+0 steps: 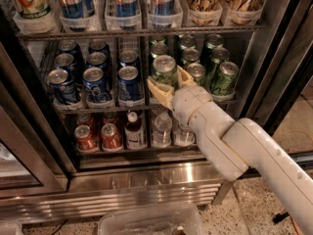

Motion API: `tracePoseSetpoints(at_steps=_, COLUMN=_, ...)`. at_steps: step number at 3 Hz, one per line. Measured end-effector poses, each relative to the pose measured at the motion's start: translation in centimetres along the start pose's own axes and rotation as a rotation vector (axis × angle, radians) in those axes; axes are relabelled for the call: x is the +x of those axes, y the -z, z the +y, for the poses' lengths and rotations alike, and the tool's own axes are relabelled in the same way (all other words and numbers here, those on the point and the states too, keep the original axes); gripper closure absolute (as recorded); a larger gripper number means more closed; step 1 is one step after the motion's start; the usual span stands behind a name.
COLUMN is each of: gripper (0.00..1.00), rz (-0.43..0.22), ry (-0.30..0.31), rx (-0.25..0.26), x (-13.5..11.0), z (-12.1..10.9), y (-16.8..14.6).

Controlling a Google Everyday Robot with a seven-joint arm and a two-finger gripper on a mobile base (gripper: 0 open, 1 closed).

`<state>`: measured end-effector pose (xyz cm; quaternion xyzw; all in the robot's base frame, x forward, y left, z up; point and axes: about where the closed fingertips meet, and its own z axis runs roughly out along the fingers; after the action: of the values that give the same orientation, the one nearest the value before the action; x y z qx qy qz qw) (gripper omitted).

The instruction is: Pick green can from middle shelf of fridge

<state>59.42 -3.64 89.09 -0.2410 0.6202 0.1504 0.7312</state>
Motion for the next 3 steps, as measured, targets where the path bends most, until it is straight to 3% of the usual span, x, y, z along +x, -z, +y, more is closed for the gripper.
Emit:
tracePoseSetpoints(at_steps=1, gripper=1.0, rz=0.036, ry=0.045, rx=-0.094, x=1.0, z=2.2, y=0.8)
tracePoseSetpoints(at_steps=2, gripper=1.0, rz=0.083, ry=-0.052, rx=-0.247, x=2.2, z=8.2, y=0.5)
tracePoseSetpoints(at_steps=3, gripper=1.0, rz=0.112, ry=-0.093, rx=-0.364, x=1.5, z=11.7, y=0.8)
